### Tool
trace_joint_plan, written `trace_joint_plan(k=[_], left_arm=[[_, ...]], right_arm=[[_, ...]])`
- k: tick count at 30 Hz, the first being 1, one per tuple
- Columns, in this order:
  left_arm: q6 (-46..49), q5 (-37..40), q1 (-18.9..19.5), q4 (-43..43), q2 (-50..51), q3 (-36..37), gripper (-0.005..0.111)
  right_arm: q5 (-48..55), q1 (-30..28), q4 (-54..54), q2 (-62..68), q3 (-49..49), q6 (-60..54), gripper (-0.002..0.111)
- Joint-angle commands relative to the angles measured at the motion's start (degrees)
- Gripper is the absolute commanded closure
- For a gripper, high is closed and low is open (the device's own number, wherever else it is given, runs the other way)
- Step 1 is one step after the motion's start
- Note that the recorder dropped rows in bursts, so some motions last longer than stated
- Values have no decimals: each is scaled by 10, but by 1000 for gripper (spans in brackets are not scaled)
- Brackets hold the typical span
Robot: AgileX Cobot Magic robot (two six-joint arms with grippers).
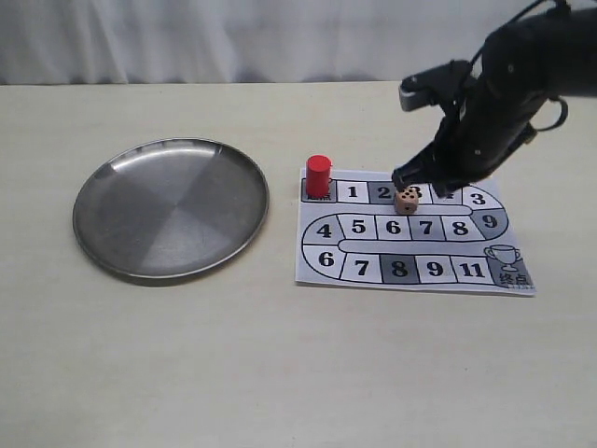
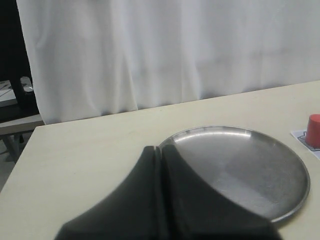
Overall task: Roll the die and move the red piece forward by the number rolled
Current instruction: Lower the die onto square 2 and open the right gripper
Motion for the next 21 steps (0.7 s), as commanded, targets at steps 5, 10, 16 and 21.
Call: trace_joint_plan(k=[5,10,16,21], left_arm=[[-1,-5,-5,-1,-1,1,107],[-1,-5,-5,-1,-1,1,107],[-1,-5,-5,-1,-1,1,107],[-1,-5,-5,-1,-1,1,107]], right_arm=[[-53,-10,46,61,26,-22,104],[-78,-10,83,65,26,-47,104],[-81,-10,83,65,26,-46,104],[-86,-10,83,65,26,-46,104]])
